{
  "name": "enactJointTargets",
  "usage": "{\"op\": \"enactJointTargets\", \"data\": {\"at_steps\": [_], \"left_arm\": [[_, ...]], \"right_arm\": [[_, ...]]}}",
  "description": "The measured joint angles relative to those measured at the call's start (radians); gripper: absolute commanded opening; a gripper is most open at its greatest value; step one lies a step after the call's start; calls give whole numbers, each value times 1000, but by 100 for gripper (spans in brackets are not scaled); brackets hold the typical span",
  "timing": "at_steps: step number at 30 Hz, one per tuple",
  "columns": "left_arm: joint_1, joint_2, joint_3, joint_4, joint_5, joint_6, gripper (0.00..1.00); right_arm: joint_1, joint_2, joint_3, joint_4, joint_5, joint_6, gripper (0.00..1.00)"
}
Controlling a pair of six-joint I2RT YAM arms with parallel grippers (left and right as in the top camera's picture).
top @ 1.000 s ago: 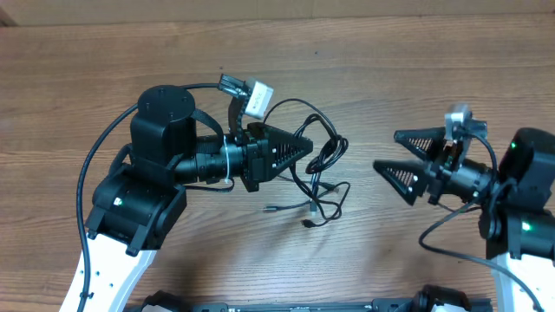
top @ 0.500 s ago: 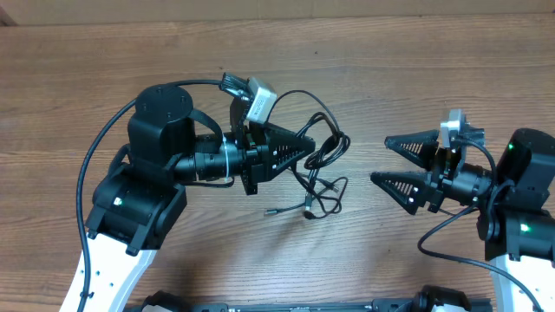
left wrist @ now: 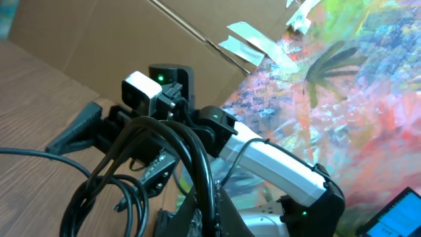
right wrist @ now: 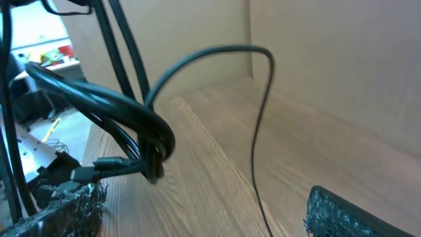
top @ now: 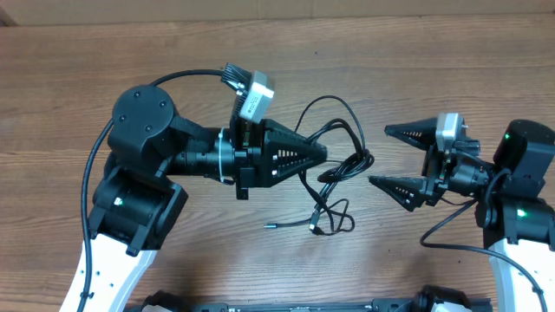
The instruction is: Untangle cables
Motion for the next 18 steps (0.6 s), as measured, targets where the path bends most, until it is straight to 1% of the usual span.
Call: {"op": "enactJointTargets", "data": {"at_steps": [3, 5, 8, 9, 11, 12, 13, 15, 16, 18], "left_arm": [[-32, 0, 0, 17, -14, -4, 4], [-55, 0, 0, 33, -28, -5, 4], [-81, 0, 0, 47, -47, -6, 4], [-84, 0, 0, 47, -52, -6, 4], [-92, 0, 0, 47, -60, -6, 4], [-93, 0, 0, 47, -60, -6, 4], [-98, 0, 0, 44, -63, -6, 4], [-102, 0, 0, 44, -67, -6, 4], [-104, 0, 0, 43, -67, -6, 4], [-104, 0, 0, 42, -67, -6, 4]], "right_arm": [[21, 9, 0, 23, -20, -2, 96], [41, 16, 0, 34, -28, -2, 93], [82, 24, 0, 66, -35, -4, 83], [98, 25, 0, 77, -35, -1, 82], [129, 26, 0, 104, -42, -5, 71], [141, 26, 0, 113, -43, -3, 60], [156, 26, 0, 127, -43, -4, 44], [174, 26, 0, 134, -47, -5, 23], [175, 26, 0, 133, -48, -5, 18], [175, 26, 0, 138, -50, 5, 14]]}}
